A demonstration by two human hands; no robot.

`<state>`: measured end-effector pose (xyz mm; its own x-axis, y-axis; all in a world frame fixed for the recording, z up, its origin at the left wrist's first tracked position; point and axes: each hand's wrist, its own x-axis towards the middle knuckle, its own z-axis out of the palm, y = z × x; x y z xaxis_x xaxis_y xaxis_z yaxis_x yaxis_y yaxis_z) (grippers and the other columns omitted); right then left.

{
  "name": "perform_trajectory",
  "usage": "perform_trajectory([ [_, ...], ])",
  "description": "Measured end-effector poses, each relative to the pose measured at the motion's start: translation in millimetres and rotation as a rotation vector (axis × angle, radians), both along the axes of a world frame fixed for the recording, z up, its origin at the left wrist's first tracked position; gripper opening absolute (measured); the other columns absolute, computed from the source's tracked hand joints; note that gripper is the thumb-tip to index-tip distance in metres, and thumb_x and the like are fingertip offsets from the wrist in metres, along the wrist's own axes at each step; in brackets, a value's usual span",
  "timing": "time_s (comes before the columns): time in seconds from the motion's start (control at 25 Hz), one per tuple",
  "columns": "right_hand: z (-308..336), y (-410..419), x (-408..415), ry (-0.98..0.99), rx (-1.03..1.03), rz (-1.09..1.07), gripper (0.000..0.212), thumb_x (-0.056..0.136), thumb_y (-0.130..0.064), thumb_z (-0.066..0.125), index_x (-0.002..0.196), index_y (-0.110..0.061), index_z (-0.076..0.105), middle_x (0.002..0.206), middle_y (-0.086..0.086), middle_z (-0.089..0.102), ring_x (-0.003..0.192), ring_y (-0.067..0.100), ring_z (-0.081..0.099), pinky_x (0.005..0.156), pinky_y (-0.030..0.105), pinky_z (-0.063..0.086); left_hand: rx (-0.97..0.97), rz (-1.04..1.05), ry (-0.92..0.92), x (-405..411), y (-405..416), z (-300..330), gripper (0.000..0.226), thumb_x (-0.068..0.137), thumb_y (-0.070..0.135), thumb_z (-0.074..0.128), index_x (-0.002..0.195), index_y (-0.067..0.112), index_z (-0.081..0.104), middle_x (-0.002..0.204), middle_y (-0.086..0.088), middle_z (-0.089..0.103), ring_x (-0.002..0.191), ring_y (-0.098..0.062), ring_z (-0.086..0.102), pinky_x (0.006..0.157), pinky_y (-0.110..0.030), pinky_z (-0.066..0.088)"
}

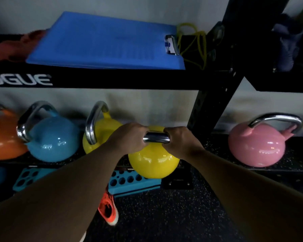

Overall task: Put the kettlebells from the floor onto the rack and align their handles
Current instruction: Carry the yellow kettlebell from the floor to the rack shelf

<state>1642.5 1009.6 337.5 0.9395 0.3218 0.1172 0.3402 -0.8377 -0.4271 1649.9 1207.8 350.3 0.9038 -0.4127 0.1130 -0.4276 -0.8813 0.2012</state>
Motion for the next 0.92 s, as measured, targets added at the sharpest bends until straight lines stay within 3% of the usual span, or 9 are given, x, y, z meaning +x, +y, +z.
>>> perform_trajectory([
  [0.16, -22.8, 5.3, 15.6, 0.023, -0.007, -0.045, 0.019, 0.077, -0.018, 0.062, 0.095, -0.019, 0.067, 0.087, 0.011, 0.071, 0.080, 0.031, 0.066, 0.060, 0.026, 0.043, -0.019, -0.004, 0.018, 25.6, 1.3, -31.6, 0.013, 0.077, 0.026, 0.070, 0.089, 0.020, 0.069, 0.087, -0.007, 0.071, 0.080, -0.029, 0.065, 0.057, -0.030, 0.041],
  [0.28, -29.3, 2.9, 28.8, 0.006, 0.009, -0.061, 0.013, 0.076, -0.017, 0.065, 0.089, -0.019, 0.064, 0.078, 0.008, 0.067, 0.075, 0.030, 0.065, 0.057, 0.026, 0.041, -0.043, 0.011, -0.020, 41.4, -1.6, -42.9, 0.018, 0.073, 0.027, 0.072, 0.088, 0.019, 0.070, 0.086, -0.008, 0.072, 0.081, -0.031, 0.065, 0.058, -0.028, 0.037],
  [0.52, -24.8, 4.0, 63.7, 0.096, 0.083, -0.137, 0.018, 0.075, -0.013, 0.066, 0.078, -0.026, 0.054, 0.060, -0.010, 0.048, 0.050, 0.009, 0.049, 0.034, 0.013, 0.029, -0.105, 0.130, 0.106, 81.4, -10.2, -42.0, 0.019, 0.070, 0.022, 0.071, 0.088, 0.019, 0.069, 0.084, -0.010, 0.071, 0.081, -0.033, 0.065, 0.064, -0.032, 0.048],
  [0.8, -30.7, 1.5, 73.9, 0.116, 0.101, -0.169, 0.016, 0.077, -0.014, 0.066, 0.084, -0.022, 0.054, 0.066, -0.005, 0.051, 0.064, 0.021, 0.055, 0.042, 0.020, 0.031, -0.155, 0.180, 0.112, 84.6, -18.4, -45.3, 0.026, 0.074, 0.021, 0.077, 0.096, 0.011, 0.069, 0.087, -0.015, 0.070, 0.083, -0.034, 0.064, 0.066, -0.034, 0.044],
  [0.92, -31.2, 0.1, 68.1, 0.129, 0.174, -0.199, 0.031, 0.080, -0.016, 0.067, 0.108, -0.019, 0.055, 0.098, 0.009, 0.059, 0.089, 0.030, 0.060, 0.059, 0.027, 0.047, -0.248, 0.242, 0.111, 77.9, -19.9, -41.8, 0.042, 0.076, 0.014, 0.076, 0.112, 0.013, 0.056, 0.093, -0.013, 0.065, 0.083, -0.032, 0.063, 0.065, -0.034, 0.046],
])
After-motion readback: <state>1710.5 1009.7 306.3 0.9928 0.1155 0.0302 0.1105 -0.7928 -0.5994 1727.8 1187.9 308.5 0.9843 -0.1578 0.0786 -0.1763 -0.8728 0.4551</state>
